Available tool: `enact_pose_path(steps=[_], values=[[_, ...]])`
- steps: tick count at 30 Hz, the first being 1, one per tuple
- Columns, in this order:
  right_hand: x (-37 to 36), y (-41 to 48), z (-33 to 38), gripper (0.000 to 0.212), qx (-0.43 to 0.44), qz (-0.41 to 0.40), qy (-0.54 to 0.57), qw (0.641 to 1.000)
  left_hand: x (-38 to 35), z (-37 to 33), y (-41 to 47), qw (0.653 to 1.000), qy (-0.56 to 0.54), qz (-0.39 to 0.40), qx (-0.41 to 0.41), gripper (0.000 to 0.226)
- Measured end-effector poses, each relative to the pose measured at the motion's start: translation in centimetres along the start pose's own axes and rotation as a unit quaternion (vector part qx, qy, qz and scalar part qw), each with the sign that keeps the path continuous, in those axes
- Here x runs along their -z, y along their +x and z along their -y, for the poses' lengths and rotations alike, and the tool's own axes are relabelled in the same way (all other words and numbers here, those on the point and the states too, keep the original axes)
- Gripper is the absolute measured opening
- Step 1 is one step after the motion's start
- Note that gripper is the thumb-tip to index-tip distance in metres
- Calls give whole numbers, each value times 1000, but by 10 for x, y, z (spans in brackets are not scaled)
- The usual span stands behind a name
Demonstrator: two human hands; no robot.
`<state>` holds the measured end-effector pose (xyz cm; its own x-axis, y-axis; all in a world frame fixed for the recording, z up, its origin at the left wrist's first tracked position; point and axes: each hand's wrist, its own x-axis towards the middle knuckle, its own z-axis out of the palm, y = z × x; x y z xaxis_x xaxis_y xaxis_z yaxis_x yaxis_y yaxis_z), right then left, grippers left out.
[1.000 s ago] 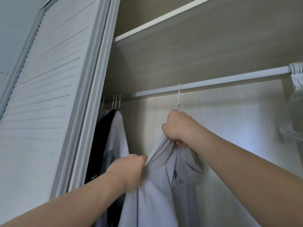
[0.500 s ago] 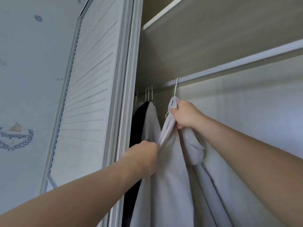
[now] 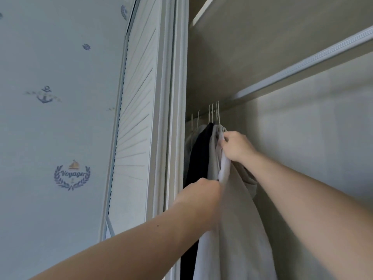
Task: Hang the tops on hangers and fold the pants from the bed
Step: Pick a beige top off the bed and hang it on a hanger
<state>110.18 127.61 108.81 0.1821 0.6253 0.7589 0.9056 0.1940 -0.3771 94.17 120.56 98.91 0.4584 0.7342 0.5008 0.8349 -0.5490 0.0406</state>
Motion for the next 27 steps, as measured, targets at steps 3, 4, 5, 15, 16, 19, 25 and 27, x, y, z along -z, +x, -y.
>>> enact_pose_path(steps=[3, 4, 5, 15, 16, 19, 25, 27], values=[[-11, 5, -8, 21, 1, 9, 2, 1000, -3, 0, -2, 1000, 23, 0, 7, 18], [-13, 4, -11, 20, 2, 7, 5, 1000, -3, 0, -3, 1000, 24, -3, 10, 21], [-13, 2, -14, 22, 3, 3, 8, 1000, -1, 0, -5, 1000, 26, -6, 11, 22], [37, -76, -1, 58, 149, -30, -18, 988, 33, 11, -66, 992, -17, -106, -66, 17], [42, -88, 8, 60, 165, -35, -35, 985, 39, 16, -77, 989, -6, -129, -72, 19], [51, -128, 42, 68, 216, -67, -102, 969, 58, 39, -115, 981, 41, -178, -61, 34], [51, -204, 137, 69, 290, -33, -82, 953, 108, 96, -212, 967, 155, -199, 22, 52], [48, -230, 174, 69, 316, -21, -58, 947, 127, 116, -254, 964, 168, -198, 53, 58]])
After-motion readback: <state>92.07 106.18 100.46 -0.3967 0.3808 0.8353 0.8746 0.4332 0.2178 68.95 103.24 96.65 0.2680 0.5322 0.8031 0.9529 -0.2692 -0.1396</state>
